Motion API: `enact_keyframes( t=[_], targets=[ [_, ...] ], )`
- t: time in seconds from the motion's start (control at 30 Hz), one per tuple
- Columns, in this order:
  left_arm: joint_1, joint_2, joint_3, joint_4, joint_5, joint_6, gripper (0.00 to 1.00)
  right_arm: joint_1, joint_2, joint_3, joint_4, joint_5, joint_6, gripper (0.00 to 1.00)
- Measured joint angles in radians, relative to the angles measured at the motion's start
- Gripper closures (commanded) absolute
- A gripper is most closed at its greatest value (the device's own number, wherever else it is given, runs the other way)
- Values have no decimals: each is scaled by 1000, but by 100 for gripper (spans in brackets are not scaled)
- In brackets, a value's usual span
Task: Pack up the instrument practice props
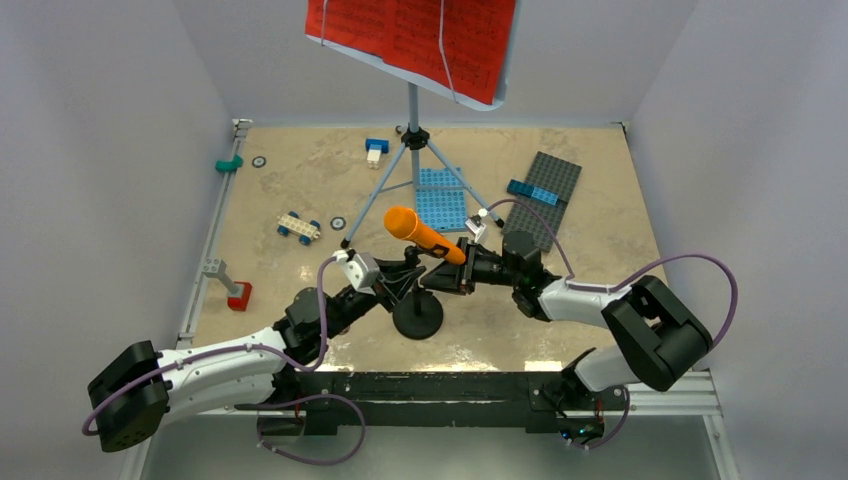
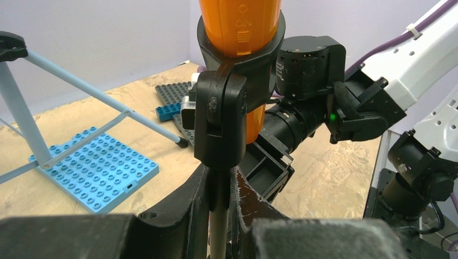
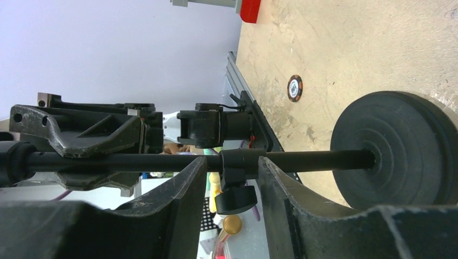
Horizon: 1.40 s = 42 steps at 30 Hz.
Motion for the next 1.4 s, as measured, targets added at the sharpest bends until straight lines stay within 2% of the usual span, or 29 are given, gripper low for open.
enact_keyframes(
  t=[0.1,0.23,0.5,0.53,0.73,0.8,0.87,0.93,1.03,1.13,1.23,1.4],
  targets=[
    [-2,-5,-1,-2,-13,0,100,0,6,-1,4,-3,2,47],
    [-9,-17,-5,-9,-29,0,100,0,13,-14,21,-14,1,54],
    [-14,-31,-7,-23,-46,1,100,0,37,-29,56,-45,0,57],
    [-15,-34,-7,-25,-47,1,100,0,37,-29,58,-48,0,59],
    [-20,-41,-7,-34,-50,2,100,0,38,-30,89,-70,-6,91],
    [-21,-42,-7,-37,-55,2,100,-2,45,-32,104,-79,-12,98],
    [-22,-42,-6,-38,-62,1,100,-2,47,-32,122,-87,-17,96],
    [-32,-40,-5,-42,-64,6,100,-6,53,-32,144,-99,-20,83],
    [-43,-39,-4,-43,-68,16,100,-5,73,-32,172,-116,-14,56],
    [-47,-38,-3,-43,-77,18,100,-1,84,-37,182,-143,-9,45],
    [-50,-39,-3,-44,-87,19,100,0,84,-44,181,-158,-6,46],
    [-61,-40,-3,-44,-106,26,100,0,83,-45,173,-175,-14,68]
  ],
)
